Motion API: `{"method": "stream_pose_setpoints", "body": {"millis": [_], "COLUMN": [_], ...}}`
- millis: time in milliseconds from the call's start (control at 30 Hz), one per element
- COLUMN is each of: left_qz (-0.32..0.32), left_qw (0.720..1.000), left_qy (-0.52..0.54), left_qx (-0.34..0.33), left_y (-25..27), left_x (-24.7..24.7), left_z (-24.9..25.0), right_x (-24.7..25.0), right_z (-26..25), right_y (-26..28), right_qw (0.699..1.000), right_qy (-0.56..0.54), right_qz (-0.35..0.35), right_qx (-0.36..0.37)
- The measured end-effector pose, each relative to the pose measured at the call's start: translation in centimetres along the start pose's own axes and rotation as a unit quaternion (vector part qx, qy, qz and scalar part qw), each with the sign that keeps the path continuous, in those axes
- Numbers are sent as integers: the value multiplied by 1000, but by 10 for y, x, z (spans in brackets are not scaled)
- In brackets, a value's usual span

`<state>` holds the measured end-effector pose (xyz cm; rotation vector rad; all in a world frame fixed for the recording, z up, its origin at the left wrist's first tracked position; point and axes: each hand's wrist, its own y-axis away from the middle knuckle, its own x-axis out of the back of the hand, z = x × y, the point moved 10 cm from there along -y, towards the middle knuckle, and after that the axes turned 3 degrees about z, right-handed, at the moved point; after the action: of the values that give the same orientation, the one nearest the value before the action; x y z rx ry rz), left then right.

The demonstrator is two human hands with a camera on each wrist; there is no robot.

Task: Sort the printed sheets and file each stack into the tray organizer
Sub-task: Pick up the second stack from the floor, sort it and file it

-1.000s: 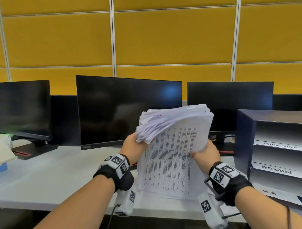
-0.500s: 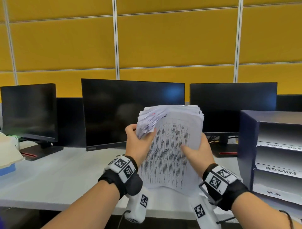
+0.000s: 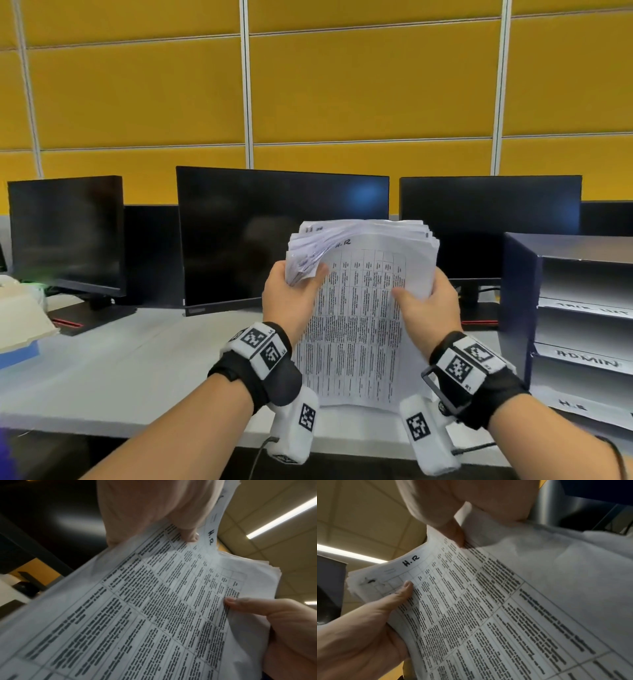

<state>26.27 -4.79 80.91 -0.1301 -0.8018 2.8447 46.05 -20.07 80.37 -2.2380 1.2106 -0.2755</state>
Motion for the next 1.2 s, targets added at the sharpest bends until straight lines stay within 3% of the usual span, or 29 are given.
{"method": "stream_pose_setpoints", "body": {"millis": [67, 233, 433, 567, 667, 800, 967, 1100, 1200], "left_qz": [12, -28, -18, -52, -23, -5, 28, 34, -10], "left_qw": [1000, 997, 1000, 996, 998, 1000, 989, 951, 928], "left_qy": [15, 14, -10, -16, -8, 10, -61, -101, -136], "left_qx": [9, 70, -7, 67, 63, -9, -131, -291, -346], "left_y": [-2, 7, 2, 9, 9, 3, 3, 13, 23], "left_x": [2, -2, -9, -11, 0, 2, 13, 16, 7], "left_z": [0, -33, 1, -28, -38, -14, 16, 52, 64], "right_x": [1, -5, -4, -9, -4, -7, -6, -7, -8], "right_z": [0, 25, 6, 23, 24, 20, 28, 33, 35], "right_y": [0, 5, -2, -1, -6, -13, -15, -16, -17], "right_qw": [1000, 998, 1000, 998, 998, 998, 996, 995, 994], "right_qy": [0, 18, 20, 36, 22, 41, 65, 58, 60], "right_qz": [2, -35, 10, -37, -30, -27, -34, -45, -46], "right_qx": [5, -48, 12, -46, -53, -43, -53, -68, -79]}}
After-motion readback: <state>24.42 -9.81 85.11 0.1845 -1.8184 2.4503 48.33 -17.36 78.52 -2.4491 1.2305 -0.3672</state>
